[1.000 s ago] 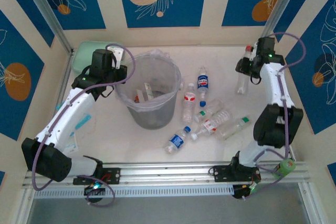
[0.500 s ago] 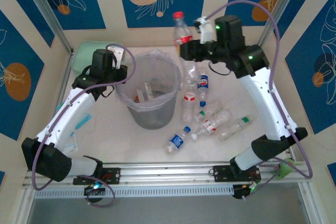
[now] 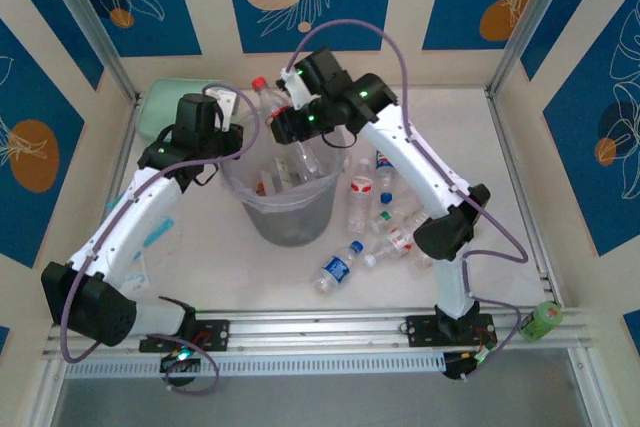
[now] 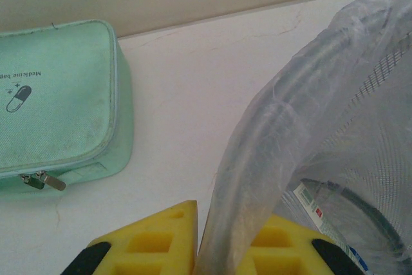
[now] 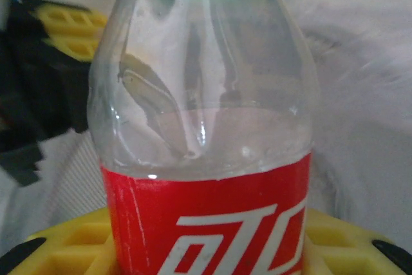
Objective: Put the plastic bottles in the bin
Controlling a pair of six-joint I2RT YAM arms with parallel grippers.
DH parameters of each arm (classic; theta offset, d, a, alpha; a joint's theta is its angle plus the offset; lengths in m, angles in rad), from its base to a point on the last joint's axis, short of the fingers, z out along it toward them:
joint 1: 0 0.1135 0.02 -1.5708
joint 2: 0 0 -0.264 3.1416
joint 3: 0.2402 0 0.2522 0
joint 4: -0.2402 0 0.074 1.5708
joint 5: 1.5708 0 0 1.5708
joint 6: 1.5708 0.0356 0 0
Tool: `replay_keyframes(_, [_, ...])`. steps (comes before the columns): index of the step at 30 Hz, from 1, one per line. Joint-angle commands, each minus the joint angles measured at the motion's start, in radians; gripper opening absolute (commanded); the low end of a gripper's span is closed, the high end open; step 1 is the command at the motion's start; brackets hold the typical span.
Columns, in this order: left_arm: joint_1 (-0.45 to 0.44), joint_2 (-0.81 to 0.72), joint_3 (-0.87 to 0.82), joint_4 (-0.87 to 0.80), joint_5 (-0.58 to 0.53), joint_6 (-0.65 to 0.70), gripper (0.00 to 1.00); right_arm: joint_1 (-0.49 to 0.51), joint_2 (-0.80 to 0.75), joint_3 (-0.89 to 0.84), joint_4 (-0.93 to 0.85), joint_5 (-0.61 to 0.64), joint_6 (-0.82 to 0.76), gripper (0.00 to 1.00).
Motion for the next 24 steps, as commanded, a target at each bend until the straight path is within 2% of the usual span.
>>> replay_keyframes(1, [-0.016,0.029,-0.050,-0.034,-0.052,0.014,0.00,0.019,0.008,-0.023,-0.034,0.027,0.017,0.22])
replay_keyframes(15, [-0.016,0.019,-0.048,-0.033,-0.047,0.005,0.00,0.030,0.121,-0.309,0.091,0.050,0.092,0.21])
replay_keyframes(24, [-0.018,0.019,-0.049,-0.030,-0.042,0.004,0.00,0.026,0.200,-0.428,0.169,0.057,0.121,0.50])
